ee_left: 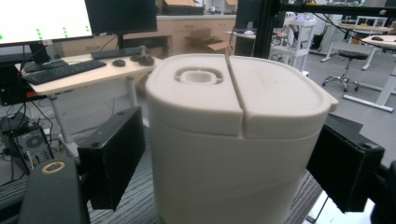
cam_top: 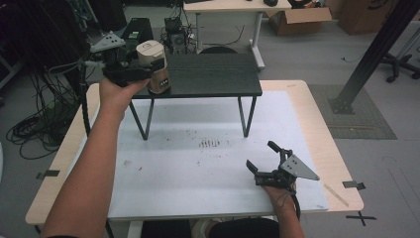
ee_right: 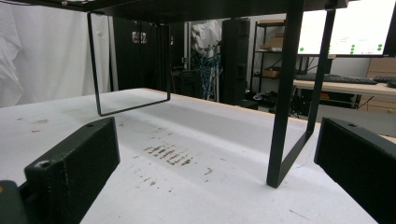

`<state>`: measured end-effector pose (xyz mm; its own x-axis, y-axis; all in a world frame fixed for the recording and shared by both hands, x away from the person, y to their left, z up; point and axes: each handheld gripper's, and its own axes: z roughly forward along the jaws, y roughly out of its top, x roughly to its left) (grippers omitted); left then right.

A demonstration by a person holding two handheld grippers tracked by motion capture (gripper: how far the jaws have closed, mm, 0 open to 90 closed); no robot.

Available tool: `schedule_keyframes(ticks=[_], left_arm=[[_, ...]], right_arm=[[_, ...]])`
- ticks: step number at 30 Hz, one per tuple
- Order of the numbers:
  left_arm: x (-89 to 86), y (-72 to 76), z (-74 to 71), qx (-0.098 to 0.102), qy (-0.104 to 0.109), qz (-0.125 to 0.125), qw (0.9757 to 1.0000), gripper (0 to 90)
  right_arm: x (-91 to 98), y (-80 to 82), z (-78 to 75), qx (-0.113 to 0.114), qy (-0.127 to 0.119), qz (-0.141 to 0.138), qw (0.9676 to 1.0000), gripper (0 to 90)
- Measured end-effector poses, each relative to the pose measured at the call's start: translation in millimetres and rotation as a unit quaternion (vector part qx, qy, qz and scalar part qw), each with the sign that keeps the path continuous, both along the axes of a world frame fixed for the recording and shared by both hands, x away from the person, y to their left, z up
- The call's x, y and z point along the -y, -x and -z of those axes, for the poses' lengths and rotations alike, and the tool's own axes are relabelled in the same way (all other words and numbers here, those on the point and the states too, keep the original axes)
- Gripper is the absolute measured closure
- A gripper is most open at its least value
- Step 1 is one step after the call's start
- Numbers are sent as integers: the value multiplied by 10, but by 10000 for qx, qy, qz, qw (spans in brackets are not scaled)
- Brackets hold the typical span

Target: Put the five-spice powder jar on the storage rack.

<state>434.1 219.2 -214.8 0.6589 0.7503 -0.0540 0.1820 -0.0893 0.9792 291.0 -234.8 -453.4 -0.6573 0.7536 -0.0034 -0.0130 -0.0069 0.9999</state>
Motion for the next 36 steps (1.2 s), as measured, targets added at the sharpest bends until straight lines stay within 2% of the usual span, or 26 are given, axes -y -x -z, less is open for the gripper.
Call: schedule_keyframes(ticks=[14,18,27,36], left_arm=[[-32,90,9,-43,-120,-4,9999,136],[-86,139,41,-74,-60,-61,9999,128],[-157,243,41,-107,-160,-119,9997,83],[-314,387,84,-158,-111,-227,9996,29]], right_arm=[[-2,-3,-1,-10,13,-6,10000,0],[-1,-2,-1,0,13,-6,10000,0],[-1,1,0,5,8,-2,10000,0],[-2,1,0,11,12,-7,10000,0]])
